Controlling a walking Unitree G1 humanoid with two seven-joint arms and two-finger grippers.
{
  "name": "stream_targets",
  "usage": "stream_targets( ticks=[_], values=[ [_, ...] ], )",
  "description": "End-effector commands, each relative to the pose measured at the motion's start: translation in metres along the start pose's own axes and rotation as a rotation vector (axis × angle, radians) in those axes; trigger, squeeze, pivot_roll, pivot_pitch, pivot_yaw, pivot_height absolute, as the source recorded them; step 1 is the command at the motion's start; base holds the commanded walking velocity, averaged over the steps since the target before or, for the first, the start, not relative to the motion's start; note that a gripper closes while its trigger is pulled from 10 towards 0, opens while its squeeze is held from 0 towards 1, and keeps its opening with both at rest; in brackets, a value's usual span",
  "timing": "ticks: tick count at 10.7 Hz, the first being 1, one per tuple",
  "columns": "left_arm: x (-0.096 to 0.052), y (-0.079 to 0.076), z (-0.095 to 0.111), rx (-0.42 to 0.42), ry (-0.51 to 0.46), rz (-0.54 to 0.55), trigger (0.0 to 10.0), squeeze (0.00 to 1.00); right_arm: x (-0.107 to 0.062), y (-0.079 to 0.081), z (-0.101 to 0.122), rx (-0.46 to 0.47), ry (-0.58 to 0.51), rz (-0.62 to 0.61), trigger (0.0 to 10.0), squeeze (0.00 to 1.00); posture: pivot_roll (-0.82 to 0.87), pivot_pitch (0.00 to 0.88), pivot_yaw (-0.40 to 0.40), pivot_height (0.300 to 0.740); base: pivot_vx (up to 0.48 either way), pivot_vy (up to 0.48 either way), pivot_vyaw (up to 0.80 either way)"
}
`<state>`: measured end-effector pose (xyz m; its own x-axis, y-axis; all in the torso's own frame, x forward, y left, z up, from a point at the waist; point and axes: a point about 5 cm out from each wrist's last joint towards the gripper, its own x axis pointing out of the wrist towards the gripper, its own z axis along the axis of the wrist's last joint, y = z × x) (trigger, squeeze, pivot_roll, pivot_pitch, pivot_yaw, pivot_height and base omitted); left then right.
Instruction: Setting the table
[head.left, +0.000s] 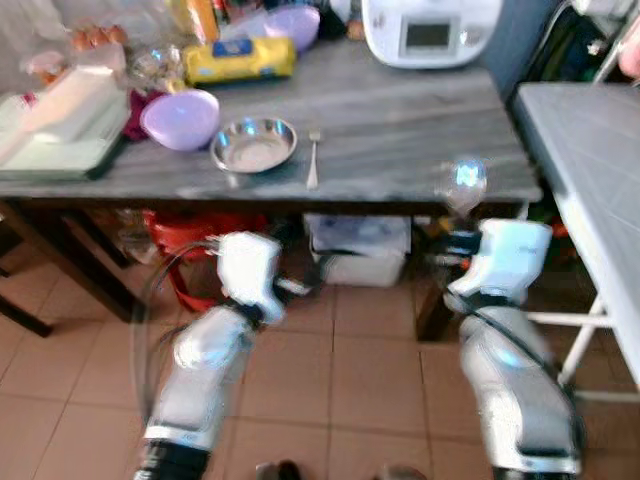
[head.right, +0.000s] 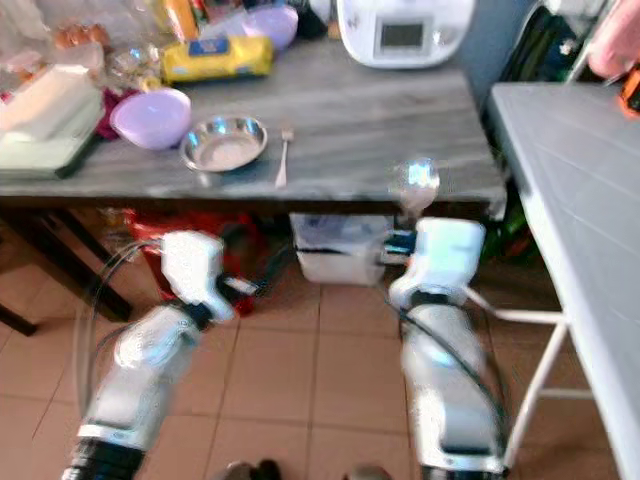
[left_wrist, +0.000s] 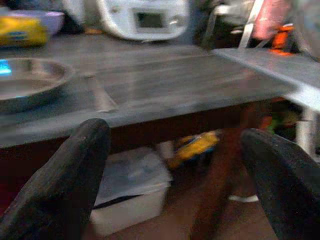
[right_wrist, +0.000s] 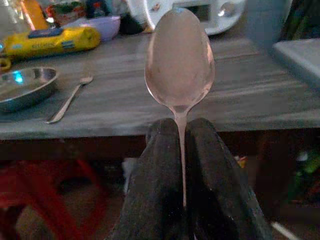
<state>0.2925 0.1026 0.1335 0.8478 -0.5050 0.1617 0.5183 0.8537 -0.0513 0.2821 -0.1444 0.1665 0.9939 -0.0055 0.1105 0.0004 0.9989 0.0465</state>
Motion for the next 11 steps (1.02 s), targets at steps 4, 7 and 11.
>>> stream_targets(
  ticks=[4,7,11],
  values=[
    [0.0009,-0.0069,-0.0014,0.003,0.007,-0.022,10.0,0.0,0.0001,-0.0058,0.0018,-0.007,-0.012,-0.016,10.0,0.0,-0.18,0.161,0.065,0.74,0.404,0.0,0.0],
    [0.001,-0.0069,-0.0021,0.002,0.012,-0.019,10.0,0.0,0.0011,-0.0061,0.0016,-0.006,-0.012,-0.018,10.0,0.0,-0.18,0.158,0.064,0.74,0.378,0.0,0.0],
    [0.0,-0.0042,-0.0069,-0.008,0.046,0.012,10.0,0.0,0.0004,-0.0076,-0.0002,-0.005,-0.005,-0.028,10.0,0.0,-0.18,0.156,0.062,0.74,0.078,0.0,0.0]
  ],
)
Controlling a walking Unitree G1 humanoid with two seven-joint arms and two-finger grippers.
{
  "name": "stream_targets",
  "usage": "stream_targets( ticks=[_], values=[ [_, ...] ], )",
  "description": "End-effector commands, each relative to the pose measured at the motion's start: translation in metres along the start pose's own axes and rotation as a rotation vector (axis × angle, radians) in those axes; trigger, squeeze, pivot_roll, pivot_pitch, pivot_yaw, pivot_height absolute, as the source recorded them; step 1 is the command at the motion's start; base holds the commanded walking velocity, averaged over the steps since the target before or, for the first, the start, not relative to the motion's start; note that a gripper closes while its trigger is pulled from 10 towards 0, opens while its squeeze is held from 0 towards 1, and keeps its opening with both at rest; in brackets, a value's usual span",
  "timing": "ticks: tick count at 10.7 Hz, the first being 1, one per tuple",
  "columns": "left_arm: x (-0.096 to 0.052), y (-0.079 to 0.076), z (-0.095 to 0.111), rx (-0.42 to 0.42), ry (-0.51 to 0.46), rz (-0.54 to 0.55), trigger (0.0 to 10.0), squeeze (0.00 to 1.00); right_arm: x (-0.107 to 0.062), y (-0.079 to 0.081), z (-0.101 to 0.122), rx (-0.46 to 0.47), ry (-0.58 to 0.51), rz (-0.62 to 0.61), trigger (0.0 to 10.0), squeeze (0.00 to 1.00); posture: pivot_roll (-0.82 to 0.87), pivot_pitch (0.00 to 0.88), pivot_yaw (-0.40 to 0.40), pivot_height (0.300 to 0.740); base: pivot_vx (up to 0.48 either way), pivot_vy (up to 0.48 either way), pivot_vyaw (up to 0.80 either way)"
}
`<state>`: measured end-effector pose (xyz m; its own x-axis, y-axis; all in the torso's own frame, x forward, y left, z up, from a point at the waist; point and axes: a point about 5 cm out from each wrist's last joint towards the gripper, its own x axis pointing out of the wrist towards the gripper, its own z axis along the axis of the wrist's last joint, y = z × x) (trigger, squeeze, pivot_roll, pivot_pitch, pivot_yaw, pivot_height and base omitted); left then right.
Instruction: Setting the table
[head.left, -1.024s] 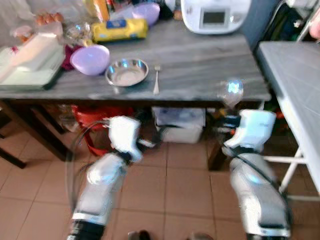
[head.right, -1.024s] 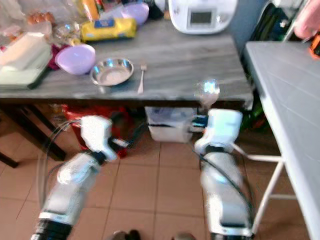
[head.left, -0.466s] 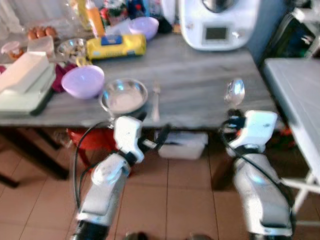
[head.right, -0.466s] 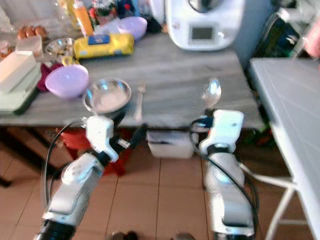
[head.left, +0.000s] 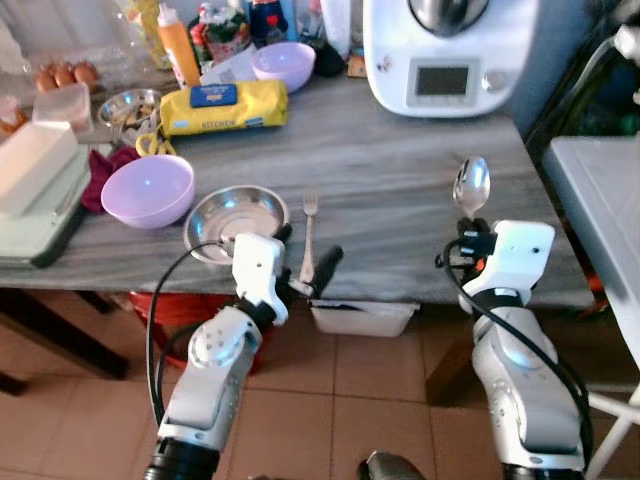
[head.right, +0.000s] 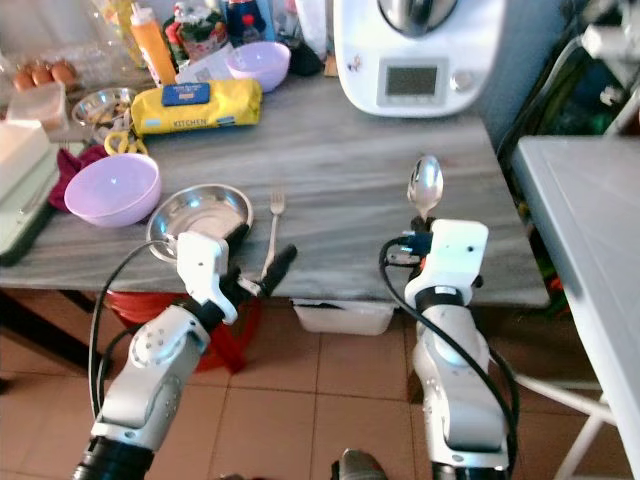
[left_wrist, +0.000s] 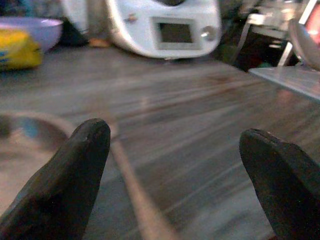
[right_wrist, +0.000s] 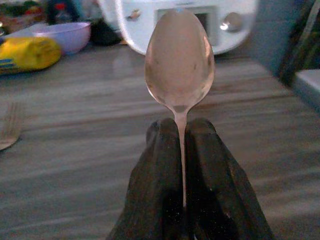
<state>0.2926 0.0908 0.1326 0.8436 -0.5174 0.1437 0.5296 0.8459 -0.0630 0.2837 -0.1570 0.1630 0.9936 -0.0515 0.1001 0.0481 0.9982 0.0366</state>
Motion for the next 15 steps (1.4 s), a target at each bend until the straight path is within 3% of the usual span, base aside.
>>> stream_targets(
  ticks=[1,12,15],
  values=[
    [-0.0061,0.0063,-0.0047,0.001,0.031,0.027,10.0,0.0,-0.0018,0.0053,0.003,0.011,-0.012,0.018,10.0,0.0,-0.19,0.162,0.062,0.74,0.0,0.0,0.0],
    [-0.0053,0.0054,-0.0051,0.008,0.049,0.018,10.0,0.0,-0.0032,0.0035,-0.0003,0.033,0.005,-0.002,10.0,0.0,-0.19,0.168,0.068,0.74,0.0,0.236,0.0],
    [-0.005,0.004,-0.0052,0.021,0.05,0.011,10.0,0.0,-0.0032,0.0018,-0.0007,0.032,0.005,-0.009,10.0,0.0,-0.19,0.168,0.069,0.74,0.0,0.0,-0.65]
  ],
)
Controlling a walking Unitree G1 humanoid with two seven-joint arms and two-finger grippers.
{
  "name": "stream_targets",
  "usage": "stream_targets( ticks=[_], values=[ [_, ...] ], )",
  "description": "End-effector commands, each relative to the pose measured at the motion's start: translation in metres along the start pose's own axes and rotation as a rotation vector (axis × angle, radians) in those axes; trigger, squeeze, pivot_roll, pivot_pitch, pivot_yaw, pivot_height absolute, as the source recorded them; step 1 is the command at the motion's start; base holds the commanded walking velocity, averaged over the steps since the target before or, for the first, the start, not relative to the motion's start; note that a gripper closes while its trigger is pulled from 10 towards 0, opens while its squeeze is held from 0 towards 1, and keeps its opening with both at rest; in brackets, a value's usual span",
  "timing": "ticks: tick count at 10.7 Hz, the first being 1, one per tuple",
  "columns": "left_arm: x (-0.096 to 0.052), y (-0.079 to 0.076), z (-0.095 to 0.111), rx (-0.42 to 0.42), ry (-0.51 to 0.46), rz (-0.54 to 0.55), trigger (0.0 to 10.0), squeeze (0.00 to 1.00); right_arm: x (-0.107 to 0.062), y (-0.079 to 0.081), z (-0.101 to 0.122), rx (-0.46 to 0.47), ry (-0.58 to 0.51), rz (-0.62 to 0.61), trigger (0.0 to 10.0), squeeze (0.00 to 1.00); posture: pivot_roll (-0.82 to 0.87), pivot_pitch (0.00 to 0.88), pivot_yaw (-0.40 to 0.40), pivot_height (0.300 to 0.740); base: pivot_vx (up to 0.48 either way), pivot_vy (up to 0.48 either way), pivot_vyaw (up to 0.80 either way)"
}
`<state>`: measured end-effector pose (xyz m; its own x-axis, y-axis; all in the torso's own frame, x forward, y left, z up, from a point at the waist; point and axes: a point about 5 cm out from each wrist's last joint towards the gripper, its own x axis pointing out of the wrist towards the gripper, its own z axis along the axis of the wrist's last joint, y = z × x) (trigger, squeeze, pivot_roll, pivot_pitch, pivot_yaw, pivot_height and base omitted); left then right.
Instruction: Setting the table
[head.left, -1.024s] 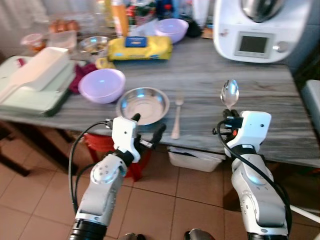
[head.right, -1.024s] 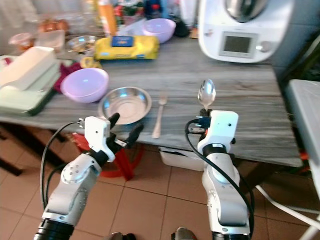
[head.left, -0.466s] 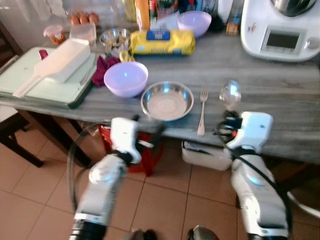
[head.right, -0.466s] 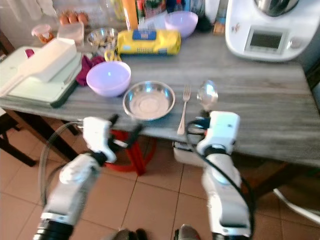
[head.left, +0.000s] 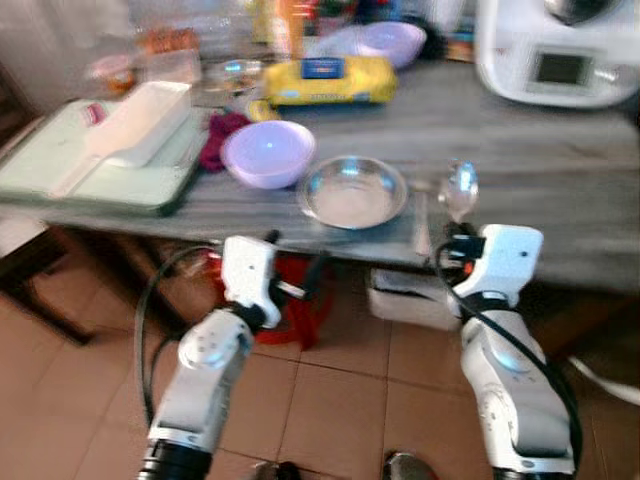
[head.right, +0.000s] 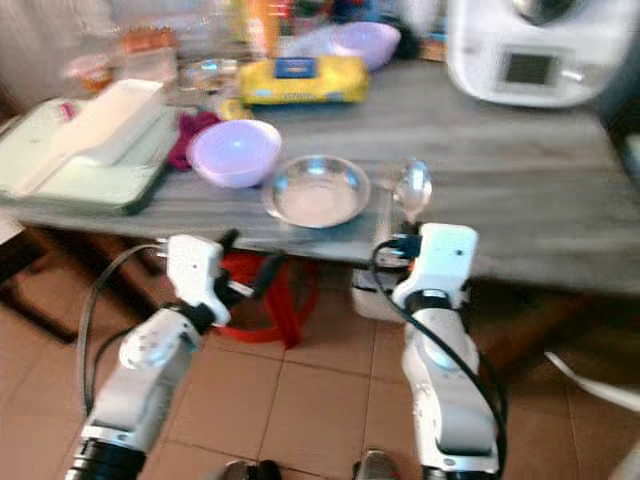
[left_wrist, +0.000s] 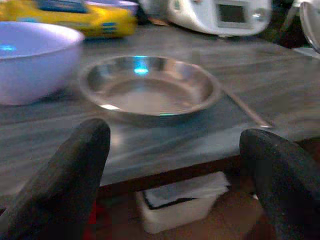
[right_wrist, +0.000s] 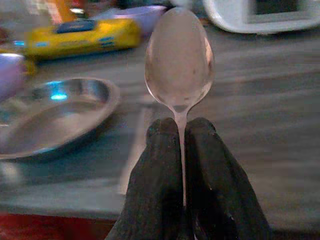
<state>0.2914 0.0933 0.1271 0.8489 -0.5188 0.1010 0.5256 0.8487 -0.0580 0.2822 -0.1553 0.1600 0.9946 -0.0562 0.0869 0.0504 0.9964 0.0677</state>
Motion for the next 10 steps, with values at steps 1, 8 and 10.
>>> stream_targets(
  ticks=[1,8,10],
  values=[
    [-0.002,0.0022,0.0,0.016,0.005,0.006,10.0,0.0,-0.0014,0.0007,0.0022,0.002,-0.009,-0.003,10.0,0.0,-0.19,0.171,0.07,0.74,0.0,0.0,0.0],
    [-0.0021,-0.0018,0.0051,0.008,-0.027,-0.038,10.0,0.0,-0.0016,-0.0004,0.0023,0.003,-0.008,-0.018,10.0,0.0,-0.19,0.178,0.074,0.74,0.0,0.0,-0.57],
    [-0.0019,-0.0031,0.0064,0.005,-0.035,-0.052,10.0,0.0,-0.0015,-0.0007,0.0022,0.002,-0.008,-0.021,10.0,0.0,-0.19,0.178,0.074,0.74,0.0,0.0,-0.64]
  ],
)
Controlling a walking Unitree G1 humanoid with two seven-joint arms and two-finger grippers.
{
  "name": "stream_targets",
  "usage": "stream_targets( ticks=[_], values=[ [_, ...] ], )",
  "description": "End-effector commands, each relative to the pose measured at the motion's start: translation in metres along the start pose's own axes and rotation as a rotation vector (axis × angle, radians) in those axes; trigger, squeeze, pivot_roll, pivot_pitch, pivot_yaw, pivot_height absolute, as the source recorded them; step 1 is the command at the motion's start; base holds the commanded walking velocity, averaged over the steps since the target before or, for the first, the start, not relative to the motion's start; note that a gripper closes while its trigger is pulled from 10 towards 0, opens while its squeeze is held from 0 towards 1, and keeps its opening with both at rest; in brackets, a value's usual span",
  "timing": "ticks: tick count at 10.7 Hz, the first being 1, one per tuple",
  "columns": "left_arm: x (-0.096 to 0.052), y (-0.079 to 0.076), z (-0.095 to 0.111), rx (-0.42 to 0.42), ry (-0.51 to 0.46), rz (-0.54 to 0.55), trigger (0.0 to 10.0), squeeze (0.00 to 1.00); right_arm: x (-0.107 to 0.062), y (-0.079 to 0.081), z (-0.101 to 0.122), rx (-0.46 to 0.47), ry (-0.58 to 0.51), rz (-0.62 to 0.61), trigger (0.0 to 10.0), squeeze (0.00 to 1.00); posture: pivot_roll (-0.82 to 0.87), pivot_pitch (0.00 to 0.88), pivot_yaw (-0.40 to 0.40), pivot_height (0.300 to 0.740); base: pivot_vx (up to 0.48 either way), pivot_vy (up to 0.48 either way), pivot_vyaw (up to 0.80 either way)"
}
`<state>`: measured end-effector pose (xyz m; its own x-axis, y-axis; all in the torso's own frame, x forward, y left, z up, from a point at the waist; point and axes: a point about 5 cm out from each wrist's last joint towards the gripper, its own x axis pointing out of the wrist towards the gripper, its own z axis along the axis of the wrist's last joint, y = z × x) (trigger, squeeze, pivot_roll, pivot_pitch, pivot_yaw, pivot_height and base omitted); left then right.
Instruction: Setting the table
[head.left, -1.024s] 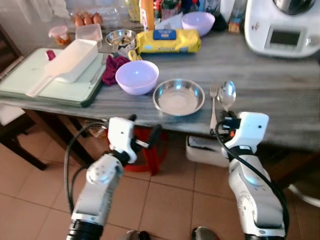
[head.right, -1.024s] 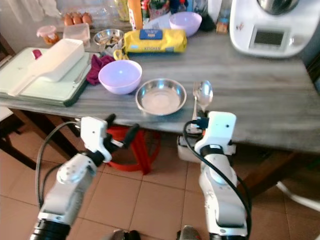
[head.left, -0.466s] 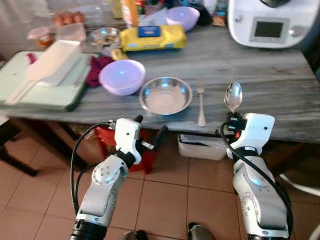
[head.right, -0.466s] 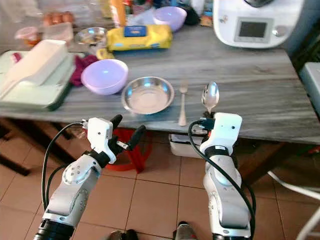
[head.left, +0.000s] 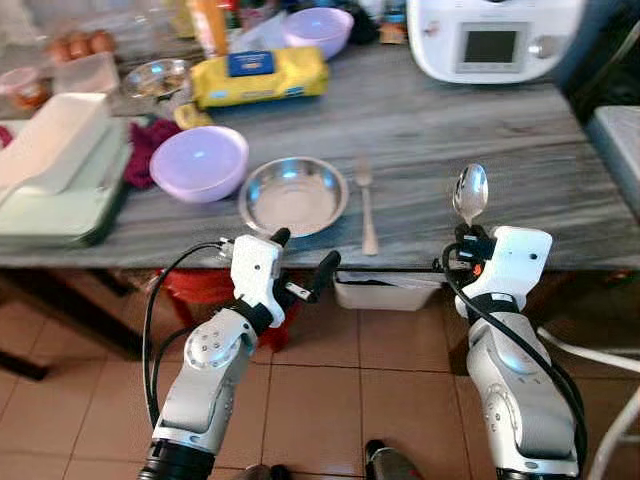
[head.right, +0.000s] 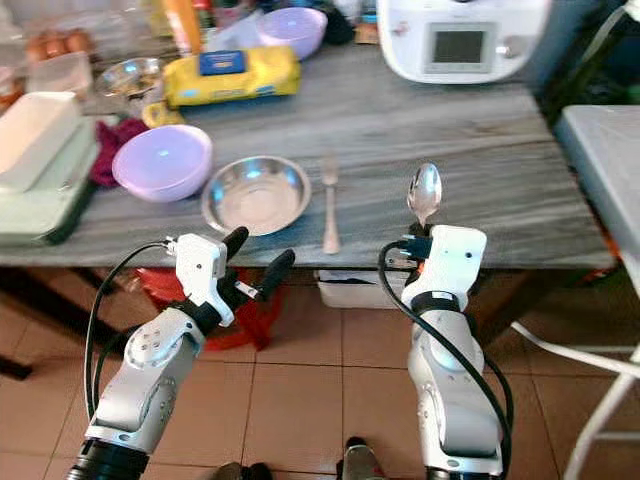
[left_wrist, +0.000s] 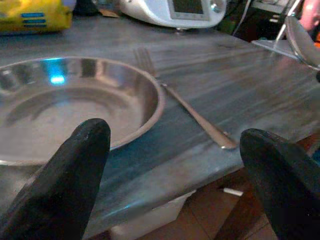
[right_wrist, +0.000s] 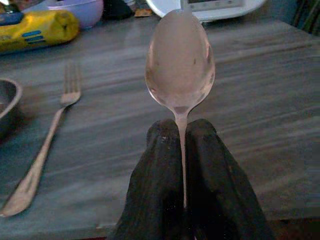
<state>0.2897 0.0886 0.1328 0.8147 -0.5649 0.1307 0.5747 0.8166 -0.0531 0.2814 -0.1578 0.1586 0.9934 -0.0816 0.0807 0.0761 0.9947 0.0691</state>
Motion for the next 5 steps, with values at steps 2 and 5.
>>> stream_targets(
  ticks=[2,5],
  values=[
    [-0.0045,-0.0023,0.0012,0.001,-0.013,-0.022,10.0,0.0,-0.0011,0.0022,0.0028,0.002,-0.012,0.003,10.0,0.0,-0.19,0.181,0.077,0.74,0.27,0.0,0.0],
    [-0.0052,-0.0025,0.001,0.002,-0.01,-0.031,10.0,0.0,-0.0015,0.0029,0.0012,0.005,-0.006,0.003,10.0,0.0,-0.19,0.18,0.078,0.74,0.311,0.0,-0.14]
  ],
)
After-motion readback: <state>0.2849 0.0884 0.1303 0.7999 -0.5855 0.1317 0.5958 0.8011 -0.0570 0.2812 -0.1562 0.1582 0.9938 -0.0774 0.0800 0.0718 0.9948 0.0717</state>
